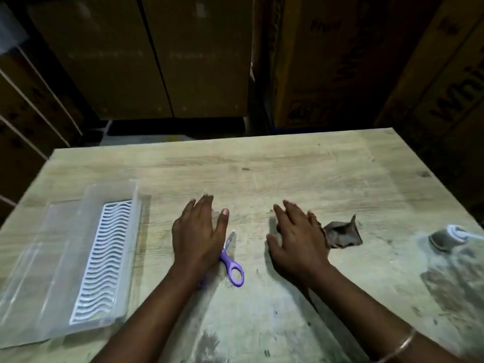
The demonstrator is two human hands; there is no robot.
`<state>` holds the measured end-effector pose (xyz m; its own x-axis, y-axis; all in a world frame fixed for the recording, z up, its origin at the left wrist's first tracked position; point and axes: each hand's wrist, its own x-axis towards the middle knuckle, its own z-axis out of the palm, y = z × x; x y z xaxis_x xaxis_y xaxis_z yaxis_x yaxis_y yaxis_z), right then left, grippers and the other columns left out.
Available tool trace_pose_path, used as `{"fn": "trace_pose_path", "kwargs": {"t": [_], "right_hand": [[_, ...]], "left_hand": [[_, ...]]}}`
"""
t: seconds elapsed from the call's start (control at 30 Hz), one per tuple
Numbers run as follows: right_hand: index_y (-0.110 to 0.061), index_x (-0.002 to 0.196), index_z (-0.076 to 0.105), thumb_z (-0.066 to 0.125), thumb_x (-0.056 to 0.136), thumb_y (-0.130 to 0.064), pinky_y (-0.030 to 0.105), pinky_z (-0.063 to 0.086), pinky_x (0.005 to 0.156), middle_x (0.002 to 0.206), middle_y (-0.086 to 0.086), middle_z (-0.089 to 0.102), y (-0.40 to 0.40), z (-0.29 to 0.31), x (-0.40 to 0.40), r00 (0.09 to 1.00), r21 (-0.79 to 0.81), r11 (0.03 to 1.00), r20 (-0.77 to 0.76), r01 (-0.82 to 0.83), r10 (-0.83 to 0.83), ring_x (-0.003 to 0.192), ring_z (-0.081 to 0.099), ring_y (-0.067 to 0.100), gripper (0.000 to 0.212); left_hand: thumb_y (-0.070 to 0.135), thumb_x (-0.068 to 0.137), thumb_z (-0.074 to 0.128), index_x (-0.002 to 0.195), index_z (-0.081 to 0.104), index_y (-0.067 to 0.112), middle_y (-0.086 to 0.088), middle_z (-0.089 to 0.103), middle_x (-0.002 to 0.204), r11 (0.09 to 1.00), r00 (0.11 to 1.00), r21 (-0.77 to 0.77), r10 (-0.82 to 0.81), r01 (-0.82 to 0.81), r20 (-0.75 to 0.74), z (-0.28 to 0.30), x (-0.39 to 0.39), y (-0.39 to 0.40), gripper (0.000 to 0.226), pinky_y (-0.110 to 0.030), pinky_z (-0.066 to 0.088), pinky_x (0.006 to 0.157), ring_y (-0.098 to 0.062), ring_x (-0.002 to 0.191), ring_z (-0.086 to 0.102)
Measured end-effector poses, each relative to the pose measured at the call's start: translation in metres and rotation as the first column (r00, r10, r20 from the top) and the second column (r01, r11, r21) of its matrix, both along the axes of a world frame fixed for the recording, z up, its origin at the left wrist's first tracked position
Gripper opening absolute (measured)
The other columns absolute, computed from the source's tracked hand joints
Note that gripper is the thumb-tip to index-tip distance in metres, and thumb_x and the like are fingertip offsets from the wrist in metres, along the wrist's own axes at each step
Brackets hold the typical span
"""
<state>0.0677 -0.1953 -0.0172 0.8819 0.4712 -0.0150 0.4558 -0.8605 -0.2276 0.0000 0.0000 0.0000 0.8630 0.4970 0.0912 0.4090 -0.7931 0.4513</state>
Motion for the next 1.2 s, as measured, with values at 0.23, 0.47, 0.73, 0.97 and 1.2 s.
{"fn": "trace_pose_path", "kwargs": {"t": [0.23, 0.47, 0.73, 0.97, 1.2], "right_hand": [[-0.023, 0.115, 0.047, 0.041, 0.084, -0.044, 0.053, 0.037, 0.093, 0.123, 0.01, 0.05, 0.004, -0.029, 0.006, 0.945, 0.032, 0.958, 0.154, 0.286, -0.287, 0.116, 0.045, 0.034, 0.038], [-0.012, 0.11, 0.049, 0.043, 0.092, -0.028, 0.043, 0.04, 0.076, 0.111, 0.019, 0.053, -0.006, -0.047, 0.017, 0.937, 0.104, 0.985, 0.309, 0.136, -0.162, 0.099, 0.051, 0.041, 0.025], [-0.019, 0.114, 0.053, 0.059, 0.092, -0.031, 0.038, 0.051, 0.07, 0.102, 0.007, 0.06, -0.007, -0.045, 0.008, 0.936, 0.393, 0.898, 0.347, -0.2, 0.057, 0.09, 0.058, 0.024, 0.026], [-0.024, 0.103, 0.056, 0.054, 0.082, -0.039, 0.033, 0.04, 0.07, 0.097, 0.002, 0.052, -0.007, -0.046, 0.005, 0.933, 0.229, 0.961, 0.354, -0.157, 0.068, 0.088, 0.054, 0.025, 0.026], [-0.018, 0.094, 0.064, 0.054, 0.09, -0.018, 0.039, 0.051, 0.068, 0.09, 0.002, 0.063, 0.007, -0.048, 0.015, 0.941, 0.344, 0.919, 0.328, -0.195, 0.078, 0.084, 0.059, 0.025, 0.011]], "left_hand": [[0.055, 0.092, 0.034, 0.137, 0.055, 0.025, 0.001, 0.054, 0.144, 0.997, 0.975, -0.068, 0.051, -0.037, 0.218, -0.03, 0.011, 0.006, 0.058, -0.044, 0.034, 0.108, -0.022, 0.141, 0.037], [0.051, 0.095, 0.047, 0.127, 0.063, 0.021, -0.004, 0.065, 0.126, 0.998, 0.955, -0.042, 0.059, -0.049, 0.289, -0.045, -0.001, 0.008, 0.047, -0.043, 0.044, 0.095, -0.029, 0.125, 0.048], [0.041, 0.085, 0.05, 0.098, 0.069, 0.016, -0.01, 0.07, 0.102, 0.974, 0.95, -0.173, 0.187, -0.146, 0.251, -0.033, -0.019, 0.008, 0.034, -0.037, 0.052, 0.075, -0.03, 0.089, 0.063], [0.032, 0.073, 0.052, 0.087, 0.068, 0.012, -0.012, 0.069, 0.097, 0.947, 0.972, -0.269, 0.211, -0.177, 0.103, -0.033, -0.029, 0.012, 0.029, -0.038, 0.055, 0.078, -0.033, 0.088, 0.064], [0.043, 0.058, 0.059, 0.077, 0.071, 0.017, -0.003, 0.072, 0.082, 0.943, 0.996, -0.321, 0.083, -0.083, -0.015, -0.033, -0.022, 0.018, 0.033, -0.039, 0.058, 0.074, -0.023, 0.077, 0.068]]}}
